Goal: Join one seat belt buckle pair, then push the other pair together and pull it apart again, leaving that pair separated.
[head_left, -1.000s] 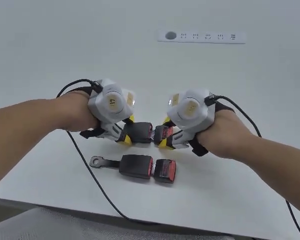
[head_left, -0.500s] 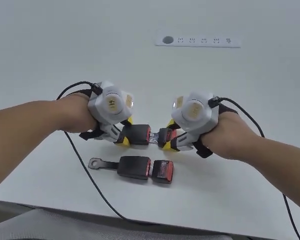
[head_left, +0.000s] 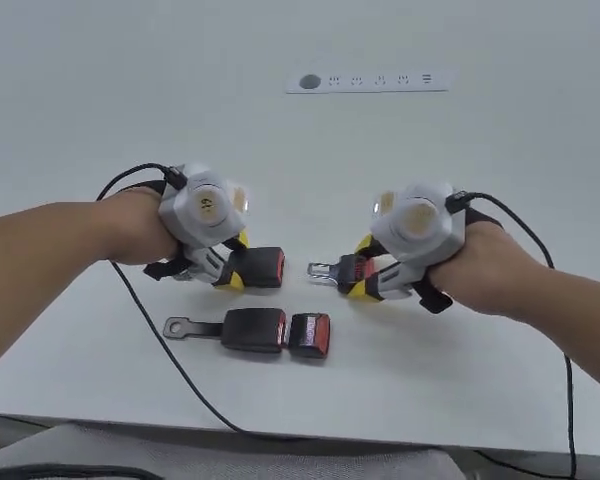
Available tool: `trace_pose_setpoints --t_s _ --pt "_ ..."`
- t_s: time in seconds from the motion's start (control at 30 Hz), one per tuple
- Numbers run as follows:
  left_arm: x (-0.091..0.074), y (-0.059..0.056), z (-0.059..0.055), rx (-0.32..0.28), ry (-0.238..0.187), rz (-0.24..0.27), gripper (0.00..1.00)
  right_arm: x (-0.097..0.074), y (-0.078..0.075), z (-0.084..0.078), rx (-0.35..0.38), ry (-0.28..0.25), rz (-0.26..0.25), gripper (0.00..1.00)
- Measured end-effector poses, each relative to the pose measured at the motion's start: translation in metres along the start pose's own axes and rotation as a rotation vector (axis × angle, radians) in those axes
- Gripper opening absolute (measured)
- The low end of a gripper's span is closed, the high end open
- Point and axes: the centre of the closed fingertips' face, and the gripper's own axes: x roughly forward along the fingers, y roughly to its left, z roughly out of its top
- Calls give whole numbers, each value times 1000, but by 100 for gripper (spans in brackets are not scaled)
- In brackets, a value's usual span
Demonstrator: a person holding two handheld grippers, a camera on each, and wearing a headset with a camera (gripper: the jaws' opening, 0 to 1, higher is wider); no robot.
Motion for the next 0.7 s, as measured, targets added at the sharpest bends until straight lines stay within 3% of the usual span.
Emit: trace_pose_setpoints --t_s 0.43,0.63,0.67,0.7 --pt "-2 -4 4 -7 -8 3 33 -49 -2 -65 42 66 -24 34" --pt "-4 -5 5 -26 -7 15 33 -57 -4 -77 23 106 -26 35" --pt "-4 -5 5 -27 -10 17 33 -57 -3 -83 26 134 -24 36" --pt "-4 -5 5 -33 -14 22 33 -57 -3 -81 46 108 -24 37"
